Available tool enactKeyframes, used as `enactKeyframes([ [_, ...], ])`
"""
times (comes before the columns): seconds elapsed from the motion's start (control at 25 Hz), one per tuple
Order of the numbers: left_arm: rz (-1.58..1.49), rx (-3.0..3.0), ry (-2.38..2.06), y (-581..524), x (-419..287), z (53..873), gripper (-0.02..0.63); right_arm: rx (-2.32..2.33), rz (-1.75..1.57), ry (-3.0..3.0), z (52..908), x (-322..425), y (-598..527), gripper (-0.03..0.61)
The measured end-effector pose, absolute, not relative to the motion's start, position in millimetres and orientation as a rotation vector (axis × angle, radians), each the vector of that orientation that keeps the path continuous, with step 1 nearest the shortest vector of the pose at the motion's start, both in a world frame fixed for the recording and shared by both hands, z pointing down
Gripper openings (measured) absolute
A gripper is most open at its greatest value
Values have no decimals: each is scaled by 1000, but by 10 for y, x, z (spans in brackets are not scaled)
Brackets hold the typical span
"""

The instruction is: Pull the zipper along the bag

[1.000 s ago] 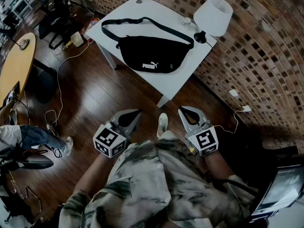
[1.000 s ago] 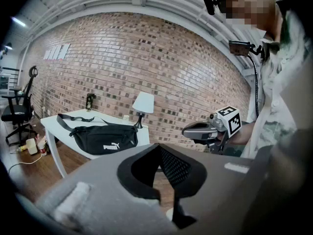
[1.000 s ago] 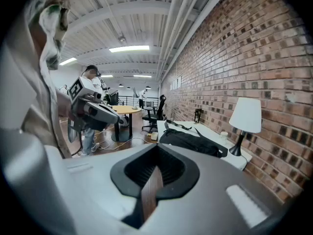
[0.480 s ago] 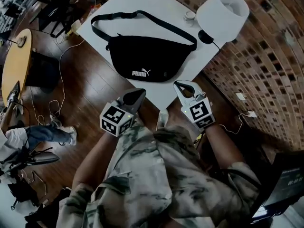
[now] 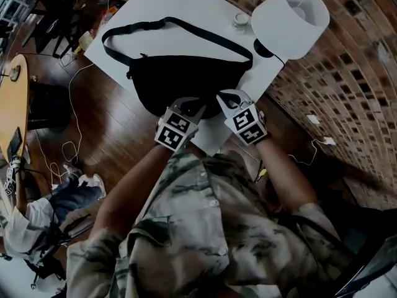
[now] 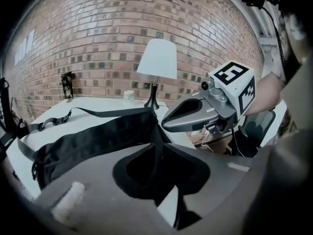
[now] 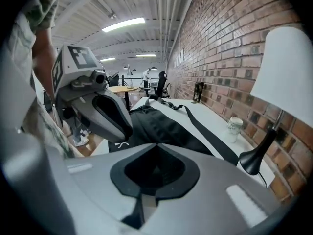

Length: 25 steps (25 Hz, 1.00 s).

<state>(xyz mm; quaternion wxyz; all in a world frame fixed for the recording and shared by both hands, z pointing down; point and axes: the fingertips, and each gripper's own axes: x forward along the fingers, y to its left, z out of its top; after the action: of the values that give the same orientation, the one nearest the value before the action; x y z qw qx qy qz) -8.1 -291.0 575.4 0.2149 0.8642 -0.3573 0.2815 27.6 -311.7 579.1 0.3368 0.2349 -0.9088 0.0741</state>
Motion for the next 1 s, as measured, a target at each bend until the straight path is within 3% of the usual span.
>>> enactKeyframes([
  [0.6, 1248, 2363, -928, -3215, -34, 6544, 89, 596, 323, -2215, 6530, 195, -3336, 6],
  [1.0, 1208, 2346, -921, -3218, -52, 6549, 23, 587, 361, -2192, 6630, 218, -3326, 6],
])
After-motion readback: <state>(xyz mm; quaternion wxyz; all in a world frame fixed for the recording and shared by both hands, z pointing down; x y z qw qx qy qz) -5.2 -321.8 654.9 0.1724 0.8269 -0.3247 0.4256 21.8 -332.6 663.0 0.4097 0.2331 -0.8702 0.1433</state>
